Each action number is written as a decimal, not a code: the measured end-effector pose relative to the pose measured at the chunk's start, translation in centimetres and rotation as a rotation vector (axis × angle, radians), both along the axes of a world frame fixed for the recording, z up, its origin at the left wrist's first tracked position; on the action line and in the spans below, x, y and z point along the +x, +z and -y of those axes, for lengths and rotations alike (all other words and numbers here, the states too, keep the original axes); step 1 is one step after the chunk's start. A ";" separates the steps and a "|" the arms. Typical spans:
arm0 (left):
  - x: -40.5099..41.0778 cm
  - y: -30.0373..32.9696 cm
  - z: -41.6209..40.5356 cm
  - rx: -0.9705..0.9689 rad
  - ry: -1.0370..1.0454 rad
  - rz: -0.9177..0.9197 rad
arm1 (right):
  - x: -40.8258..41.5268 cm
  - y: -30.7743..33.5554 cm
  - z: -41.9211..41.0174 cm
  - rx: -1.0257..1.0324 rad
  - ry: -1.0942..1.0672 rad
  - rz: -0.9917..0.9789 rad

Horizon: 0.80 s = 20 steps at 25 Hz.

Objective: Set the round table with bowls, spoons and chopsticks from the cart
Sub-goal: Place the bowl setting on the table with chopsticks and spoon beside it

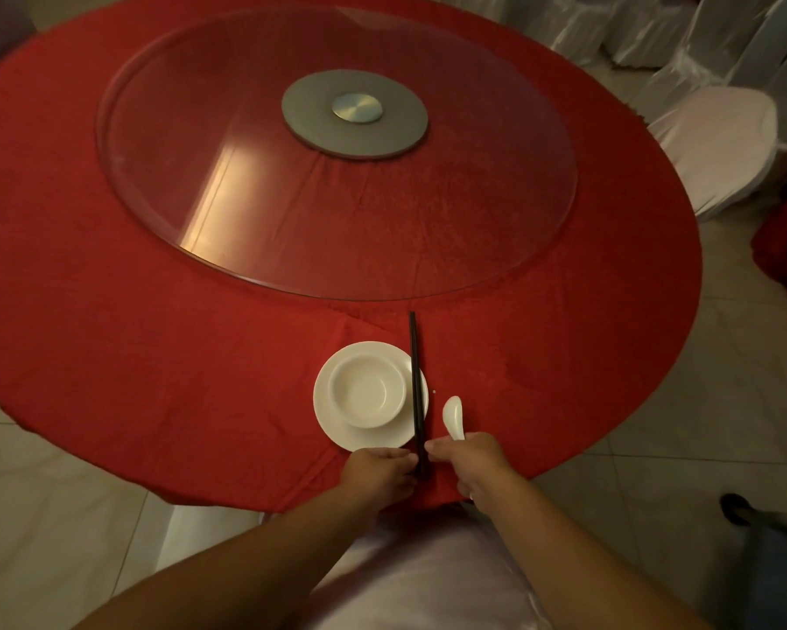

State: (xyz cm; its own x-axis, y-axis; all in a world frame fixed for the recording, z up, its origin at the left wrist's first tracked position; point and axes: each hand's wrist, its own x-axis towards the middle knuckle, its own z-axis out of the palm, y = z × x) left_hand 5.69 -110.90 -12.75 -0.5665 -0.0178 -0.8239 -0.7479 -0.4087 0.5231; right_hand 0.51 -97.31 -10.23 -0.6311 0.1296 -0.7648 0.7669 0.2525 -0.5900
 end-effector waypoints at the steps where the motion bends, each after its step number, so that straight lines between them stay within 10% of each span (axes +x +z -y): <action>1: 0.0 -0.1 0.0 0.006 0.007 0.001 | 0.1 0.2 0.1 -0.002 0.006 0.009; 20: 0.0 -1.0 -0.1 0.042 0.062 0.012 | 0.4 1.3 0.9 0.011 0.053 0.021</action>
